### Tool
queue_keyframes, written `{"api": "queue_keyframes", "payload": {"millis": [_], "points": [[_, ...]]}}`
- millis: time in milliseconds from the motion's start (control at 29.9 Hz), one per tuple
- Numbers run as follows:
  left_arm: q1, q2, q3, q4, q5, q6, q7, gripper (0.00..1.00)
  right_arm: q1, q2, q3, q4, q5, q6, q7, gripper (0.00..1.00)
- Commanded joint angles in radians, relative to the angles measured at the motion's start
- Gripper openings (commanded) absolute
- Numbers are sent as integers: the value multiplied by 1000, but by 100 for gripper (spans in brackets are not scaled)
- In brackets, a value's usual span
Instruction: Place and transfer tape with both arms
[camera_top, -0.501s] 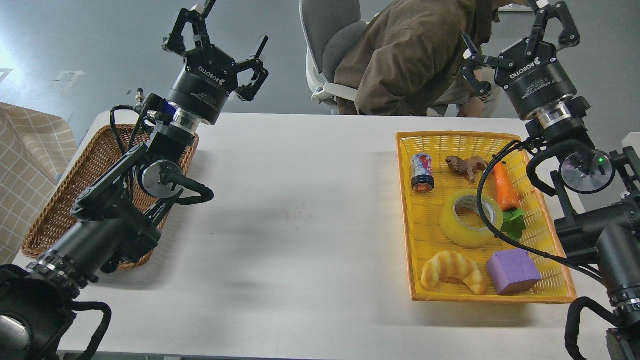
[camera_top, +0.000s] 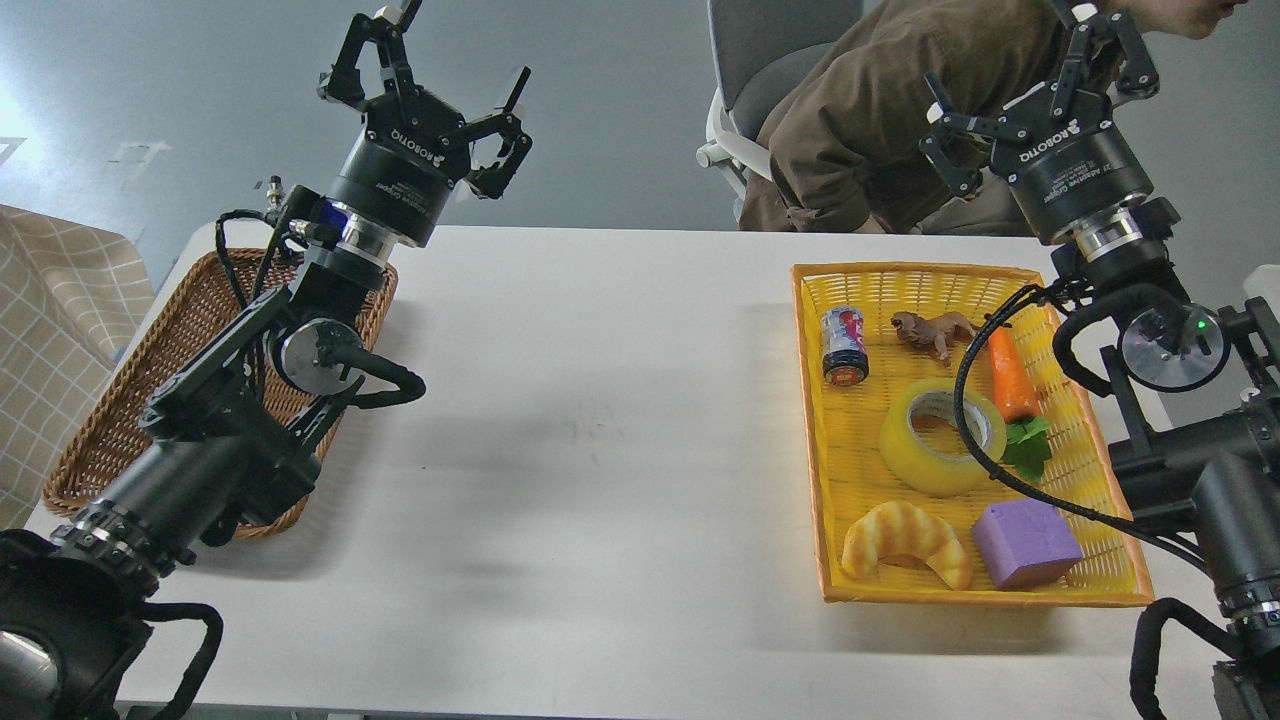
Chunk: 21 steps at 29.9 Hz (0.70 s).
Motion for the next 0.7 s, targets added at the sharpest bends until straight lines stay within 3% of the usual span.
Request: {"api": "queue_keyframes", "payload": {"millis": [0, 669], "points": [[-2, 0, 0, -2, 0, 0, 3, 98, 0, 0, 0, 3, 2, 0, 0, 100], [-2, -5, 11, -3, 0, 0, -2, 98, 2, 2, 0, 4, 2, 0, 0, 100]]}}
